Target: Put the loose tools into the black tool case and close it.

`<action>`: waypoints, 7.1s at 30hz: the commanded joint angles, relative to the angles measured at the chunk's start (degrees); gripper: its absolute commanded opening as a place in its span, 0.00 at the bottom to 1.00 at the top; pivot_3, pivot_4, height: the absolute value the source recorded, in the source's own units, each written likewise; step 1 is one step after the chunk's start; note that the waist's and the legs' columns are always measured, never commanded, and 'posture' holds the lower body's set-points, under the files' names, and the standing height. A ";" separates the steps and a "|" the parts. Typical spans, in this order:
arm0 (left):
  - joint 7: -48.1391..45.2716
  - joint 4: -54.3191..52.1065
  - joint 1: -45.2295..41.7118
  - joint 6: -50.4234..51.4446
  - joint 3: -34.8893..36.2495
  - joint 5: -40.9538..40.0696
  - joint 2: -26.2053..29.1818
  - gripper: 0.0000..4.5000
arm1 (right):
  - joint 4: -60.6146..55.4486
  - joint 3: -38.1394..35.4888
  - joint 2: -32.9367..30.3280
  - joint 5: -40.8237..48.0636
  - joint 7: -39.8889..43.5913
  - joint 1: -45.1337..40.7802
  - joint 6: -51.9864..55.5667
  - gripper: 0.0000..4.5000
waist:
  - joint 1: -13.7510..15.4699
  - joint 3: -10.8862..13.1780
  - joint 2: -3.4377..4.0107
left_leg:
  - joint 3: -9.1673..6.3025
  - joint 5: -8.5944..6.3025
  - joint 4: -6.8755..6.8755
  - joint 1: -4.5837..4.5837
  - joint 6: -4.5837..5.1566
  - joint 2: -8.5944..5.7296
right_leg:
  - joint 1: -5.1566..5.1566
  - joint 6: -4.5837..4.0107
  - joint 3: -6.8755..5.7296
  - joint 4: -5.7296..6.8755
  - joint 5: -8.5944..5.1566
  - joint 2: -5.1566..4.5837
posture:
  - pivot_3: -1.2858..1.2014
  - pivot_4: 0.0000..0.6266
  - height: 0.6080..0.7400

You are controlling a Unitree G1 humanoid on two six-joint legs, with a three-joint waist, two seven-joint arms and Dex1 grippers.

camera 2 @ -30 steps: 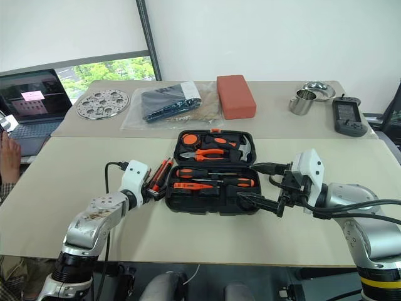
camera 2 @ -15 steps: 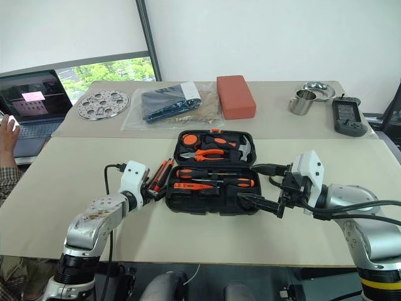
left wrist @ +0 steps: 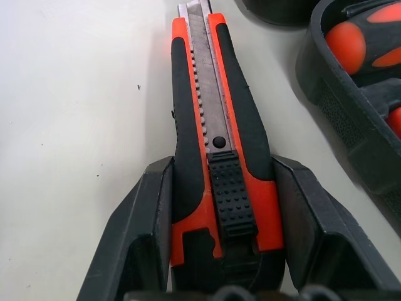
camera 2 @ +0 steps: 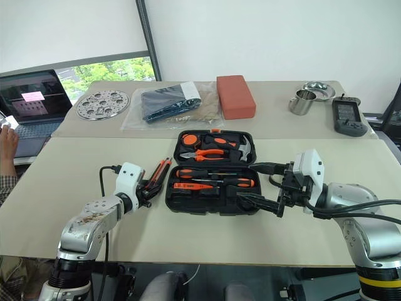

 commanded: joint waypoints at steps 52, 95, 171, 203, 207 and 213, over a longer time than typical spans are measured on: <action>-53.99 27.06 -26.20 -46.27 -20.99 7.20 10.57 0.99 | -2.09 -3.38 -0.25 0.39 -1.54 3.32 -1.72 1.00 | -0.31 -0.01 0.08 | 0.08 -0.04 0.01 -0.08 0.09 0.04 | -0.08 -0.02 0.03 -0.04 0.01 0.18 | 0.52 0.24 1.00; -60.39 60.20 -32.74 -69.16 -26.45 13.34 0.87 0.01 | -2.71 -3.63 -0.50 -0.41 -1.59 4.55 -1.74 1.00 | -0.07 -0.09 0.12 | 0.03 -0.03 0.19 -0.06 0.07 0.07 | -0.03 -0.02 0.06 0.09 0.01 0.33 | 0.52 0.24 1.00; -48.32 -1.38 -18.81 -17.37 -5.43 -18.68 21.57 1.00 | 11.03 34.65 -9.86 -36.85 31.00 -36.50 3.12 0.01 | -0.99 0.35 0.67 | 0.07 0.06 0.40 -0.02 -0.09 0.46 | -0.15 -0.05 0.19 0.49 -0.01 0.58 | 0.52 0.24 1.00; -42.17 0.76 -13.94 -18.14 0.75 -19.45 22.91 1.00 | 12.69 36.28 -7.39 -39.28 27.86 -37.32 0.99 0.77 | -1.20 0.38 0.63 | 0.12 0.04 0.39 -0.01 -0.06 0.52 | -0.20 -0.11 0.17 0.50 -0.03 0.61 | 0.52 0.24 1.00; -36.07 5.58 -15.05 -17.35 3.30 -18.60 19.94 1.00 | 14.12 31.56 -5.88 -35.00 25.52 -39.35 6.38 0.99 | -1.23 0.38 0.62 | 0.12 0.04 0.39 0.00 -0.06 0.53 | -0.20 -0.11 0.17 0.52 -0.03 0.60 | 0.52 0.24 1.00; -26.22 19.68 -20.20 -13.77 4.92 -17.16 13.89 1.00 | 38.97 23.11 2.75 -34.46 9.57 -45.15 9.49 0.99 | -1.30 0.41 0.43 | 0.10 0.08 0.38 0.16 -0.11 0.56 | -0.13 -0.22 0.15 0.57 0.03 0.64 | 0.52 0.24 1.00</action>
